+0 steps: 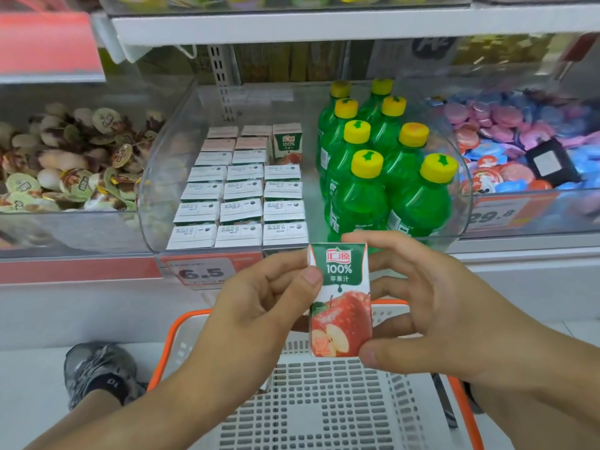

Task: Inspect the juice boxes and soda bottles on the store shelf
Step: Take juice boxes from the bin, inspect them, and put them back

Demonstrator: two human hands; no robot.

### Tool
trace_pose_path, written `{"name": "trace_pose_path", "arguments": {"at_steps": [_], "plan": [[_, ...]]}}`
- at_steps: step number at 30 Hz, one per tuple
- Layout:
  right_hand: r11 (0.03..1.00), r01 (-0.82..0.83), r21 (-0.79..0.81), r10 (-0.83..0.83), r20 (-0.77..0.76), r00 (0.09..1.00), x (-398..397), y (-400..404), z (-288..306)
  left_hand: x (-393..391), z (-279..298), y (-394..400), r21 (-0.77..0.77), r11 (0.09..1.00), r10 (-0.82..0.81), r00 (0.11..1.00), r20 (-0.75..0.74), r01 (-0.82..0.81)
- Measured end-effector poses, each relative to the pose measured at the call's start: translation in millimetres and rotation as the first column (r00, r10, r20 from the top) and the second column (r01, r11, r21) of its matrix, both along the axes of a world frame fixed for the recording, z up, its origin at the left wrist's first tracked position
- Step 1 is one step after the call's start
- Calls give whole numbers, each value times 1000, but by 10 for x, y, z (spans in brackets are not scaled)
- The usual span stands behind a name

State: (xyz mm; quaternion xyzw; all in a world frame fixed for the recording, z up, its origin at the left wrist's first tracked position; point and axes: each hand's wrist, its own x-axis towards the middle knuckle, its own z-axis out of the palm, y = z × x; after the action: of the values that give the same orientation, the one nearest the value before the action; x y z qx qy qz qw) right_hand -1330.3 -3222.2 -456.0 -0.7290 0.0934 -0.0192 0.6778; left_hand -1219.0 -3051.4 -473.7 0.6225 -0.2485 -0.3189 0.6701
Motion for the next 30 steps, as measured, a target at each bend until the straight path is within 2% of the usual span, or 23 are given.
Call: {"name": "trace_pose_path", "arguments": {"at_steps": [6, 10, 16, 19, 21, 26, 30], "plan": [[999, 29, -33, -30, -36, 999, -2, 41, 38, 33, 10, 18, 27, 999, -28, 999, 46, 27], [991, 61, -121, -69, -68, 995, 5, 75, 48, 101, 4, 51, 73, 997, -15, 987, 159, 3], [992, 87, -89, -100, -152, 983, 25, 155, 73, 51, 33, 118, 75, 997, -8, 935, 355, -20], [992, 125, 23, -120, -153, 981, 35, 200, 92, 49, 31, 146, 70, 997, -21, 903, 429, -10], [987, 155, 38, -147, -162, 976, 55, 196, 76, 36, 20, 148, 76, 997, -36, 888, 459, 2], [970, 151, 190, -121, -160, 980, 94, 141, 46, 22, 5, 140, -15, 999, -21, 905, 424, 30], [958, 161, 239, -130, -138, 982, 79, 49, 56, 32, 32, 156, -74, 997, 18, 921, 389, 11]]}}
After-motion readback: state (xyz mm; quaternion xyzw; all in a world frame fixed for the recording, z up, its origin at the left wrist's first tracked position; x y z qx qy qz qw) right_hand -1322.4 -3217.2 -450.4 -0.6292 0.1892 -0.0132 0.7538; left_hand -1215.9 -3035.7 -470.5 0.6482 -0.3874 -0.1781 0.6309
